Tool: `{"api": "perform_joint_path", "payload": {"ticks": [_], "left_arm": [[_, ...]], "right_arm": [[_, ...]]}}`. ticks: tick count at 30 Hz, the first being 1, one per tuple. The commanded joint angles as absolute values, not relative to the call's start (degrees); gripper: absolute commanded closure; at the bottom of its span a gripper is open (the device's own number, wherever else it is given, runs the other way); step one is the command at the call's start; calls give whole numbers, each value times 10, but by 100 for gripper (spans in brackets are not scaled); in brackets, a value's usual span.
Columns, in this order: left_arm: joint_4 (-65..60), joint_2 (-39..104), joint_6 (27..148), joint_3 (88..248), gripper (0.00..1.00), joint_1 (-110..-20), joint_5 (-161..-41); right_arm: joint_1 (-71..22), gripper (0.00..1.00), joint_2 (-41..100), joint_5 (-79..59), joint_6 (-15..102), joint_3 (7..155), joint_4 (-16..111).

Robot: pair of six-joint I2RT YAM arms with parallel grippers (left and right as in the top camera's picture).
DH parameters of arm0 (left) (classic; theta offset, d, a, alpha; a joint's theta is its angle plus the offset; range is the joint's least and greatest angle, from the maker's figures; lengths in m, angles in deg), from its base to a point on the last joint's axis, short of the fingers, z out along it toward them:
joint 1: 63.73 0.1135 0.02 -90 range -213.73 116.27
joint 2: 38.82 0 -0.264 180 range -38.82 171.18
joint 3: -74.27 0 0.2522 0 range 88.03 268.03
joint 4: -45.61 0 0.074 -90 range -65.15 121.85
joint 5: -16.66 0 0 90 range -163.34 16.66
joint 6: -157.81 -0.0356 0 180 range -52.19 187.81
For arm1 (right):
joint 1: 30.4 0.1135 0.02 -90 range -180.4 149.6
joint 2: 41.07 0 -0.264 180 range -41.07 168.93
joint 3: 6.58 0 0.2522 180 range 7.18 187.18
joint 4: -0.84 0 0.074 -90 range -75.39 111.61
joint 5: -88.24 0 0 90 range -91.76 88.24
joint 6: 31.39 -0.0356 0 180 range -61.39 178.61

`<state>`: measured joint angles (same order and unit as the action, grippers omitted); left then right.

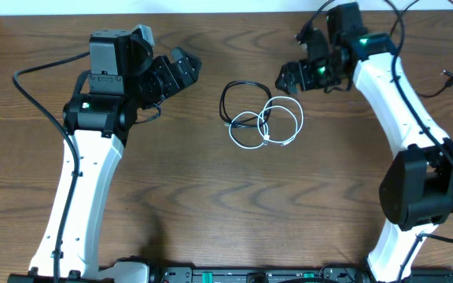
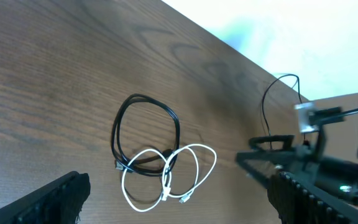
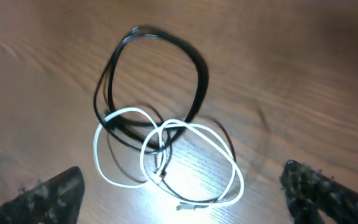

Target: Untangle cables

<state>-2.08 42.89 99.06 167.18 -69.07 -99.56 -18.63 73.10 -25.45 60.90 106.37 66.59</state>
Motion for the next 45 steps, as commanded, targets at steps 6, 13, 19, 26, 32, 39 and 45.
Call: {"api": "perform_joint_path", "payload": {"ticks": [6, 13, 19, 26, 32, 39, 45], "left_arm": [[-55, 432, 985, 1678, 4, -689, -1009], [-62, 432, 985, 1678, 12, -689, -998], [-76, 432, 980, 1678, 15, -689, -996], [-81, 432, 935, 1678, 14, -689, -996], [-88, 432, 903, 1678, 14, -689, -996], [-89, 432, 903, 1678, 14, -689, -996], [-92, 432, 903, 1678, 14, -689, -996]], "right_arm": [[-201, 14, 790, -268, 731, 1001, 627], [-192, 69, 841, -298, 760, 1001, 607], [-191, 99, 797, -306, 706, 1079, 663], [-190, 99, 693, -392, 671, 1268, 746], [-192, 99, 604, -367, 545, 1382, 706], [-222, 99, 559, -83, 499, 1392, 685], [-321, 99, 602, -59, 490, 1391, 737]]}}
